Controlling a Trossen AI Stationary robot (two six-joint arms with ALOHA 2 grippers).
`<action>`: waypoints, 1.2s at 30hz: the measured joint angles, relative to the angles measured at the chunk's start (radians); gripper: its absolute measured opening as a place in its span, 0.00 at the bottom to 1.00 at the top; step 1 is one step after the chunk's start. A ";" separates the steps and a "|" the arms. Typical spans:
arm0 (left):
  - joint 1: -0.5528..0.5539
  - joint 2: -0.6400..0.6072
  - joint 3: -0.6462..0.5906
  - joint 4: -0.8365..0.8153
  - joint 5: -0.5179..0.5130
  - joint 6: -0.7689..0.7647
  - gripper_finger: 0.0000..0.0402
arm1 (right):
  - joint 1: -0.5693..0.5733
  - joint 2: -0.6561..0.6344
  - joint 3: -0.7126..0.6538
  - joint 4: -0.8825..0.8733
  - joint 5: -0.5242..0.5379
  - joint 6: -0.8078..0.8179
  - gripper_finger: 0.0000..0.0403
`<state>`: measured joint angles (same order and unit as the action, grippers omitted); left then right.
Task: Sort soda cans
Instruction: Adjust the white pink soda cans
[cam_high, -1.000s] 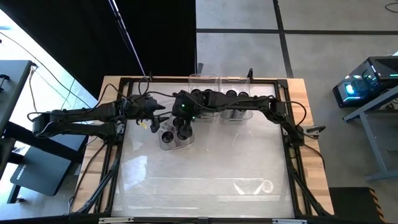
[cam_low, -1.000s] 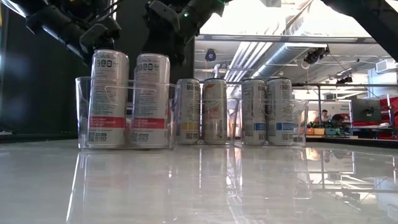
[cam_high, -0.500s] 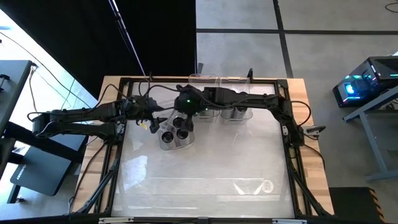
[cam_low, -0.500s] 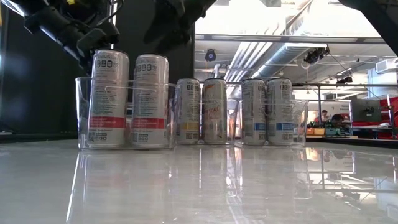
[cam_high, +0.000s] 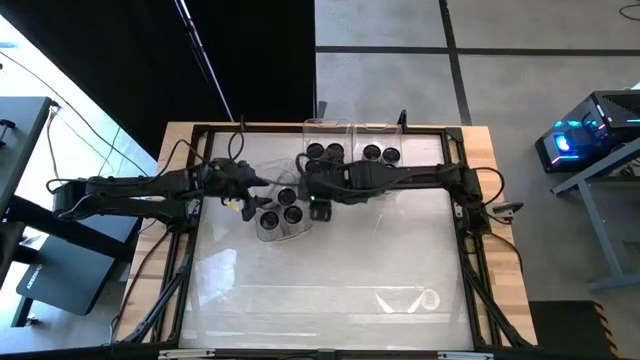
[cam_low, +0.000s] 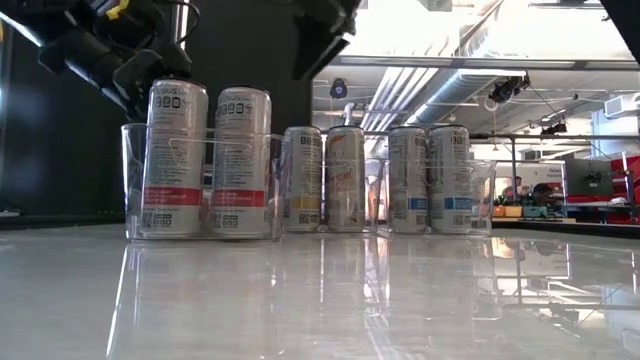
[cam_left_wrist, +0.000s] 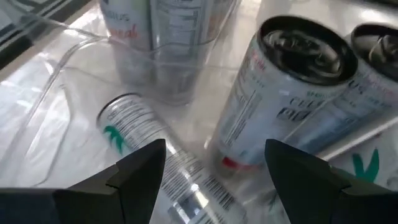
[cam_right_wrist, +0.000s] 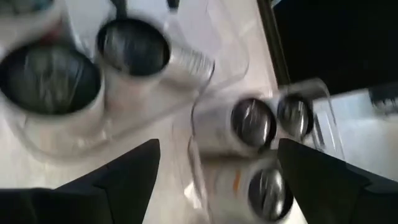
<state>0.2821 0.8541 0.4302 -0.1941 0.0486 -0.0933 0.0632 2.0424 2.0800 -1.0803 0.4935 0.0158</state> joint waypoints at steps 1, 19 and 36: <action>0.000 0.005 -0.011 0.026 0.004 -0.009 0.67 | 0.006 -0.001 0.000 -0.033 0.019 0.019 0.80; -0.011 0.119 -0.061 0.253 0.076 -0.008 0.67 | -0.029 -0.144 -0.373 0.148 -0.117 0.068 0.80; -0.031 0.208 -0.061 0.257 0.108 -0.025 0.67 | -0.154 -0.200 -0.524 0.652 -0.575 -0.090 0.80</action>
<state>0.2512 1.0620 0.3687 0.0627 0.1571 -0.1181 -0.0912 1.8421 1.5562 -0.4285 -0.0812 -0.0737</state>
